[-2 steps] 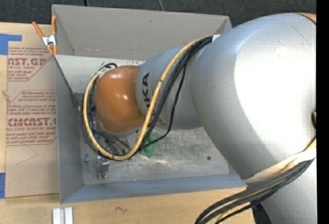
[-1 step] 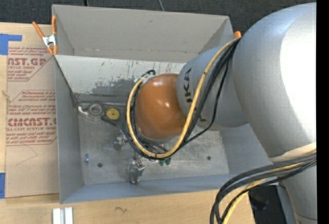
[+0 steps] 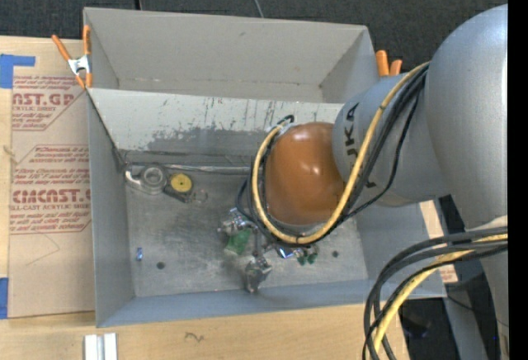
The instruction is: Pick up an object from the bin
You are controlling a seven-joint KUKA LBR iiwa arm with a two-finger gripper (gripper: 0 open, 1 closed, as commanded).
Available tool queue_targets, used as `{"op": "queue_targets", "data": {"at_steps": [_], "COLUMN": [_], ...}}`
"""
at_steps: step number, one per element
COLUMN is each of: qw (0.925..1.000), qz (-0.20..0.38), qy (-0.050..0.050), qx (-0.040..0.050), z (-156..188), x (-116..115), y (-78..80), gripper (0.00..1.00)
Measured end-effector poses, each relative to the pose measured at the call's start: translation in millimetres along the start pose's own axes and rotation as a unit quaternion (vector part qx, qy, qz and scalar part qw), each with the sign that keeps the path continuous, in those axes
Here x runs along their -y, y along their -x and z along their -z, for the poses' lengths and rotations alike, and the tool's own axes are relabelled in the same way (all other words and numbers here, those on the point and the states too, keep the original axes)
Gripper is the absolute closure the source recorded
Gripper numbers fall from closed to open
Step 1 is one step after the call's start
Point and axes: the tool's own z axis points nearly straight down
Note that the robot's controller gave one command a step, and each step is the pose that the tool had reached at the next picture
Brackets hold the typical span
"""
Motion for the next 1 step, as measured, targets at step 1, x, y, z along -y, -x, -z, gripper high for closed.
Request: {"op": "queue_targets", "data": {"at_steps": [1], "qw": [0.9999], "qz": [0.002], "qy": [0.001], "qx": [-0.0136], "z": [-1.3], "x": [-1.8], "y": [-5.4], "gripper": [1.0]}}
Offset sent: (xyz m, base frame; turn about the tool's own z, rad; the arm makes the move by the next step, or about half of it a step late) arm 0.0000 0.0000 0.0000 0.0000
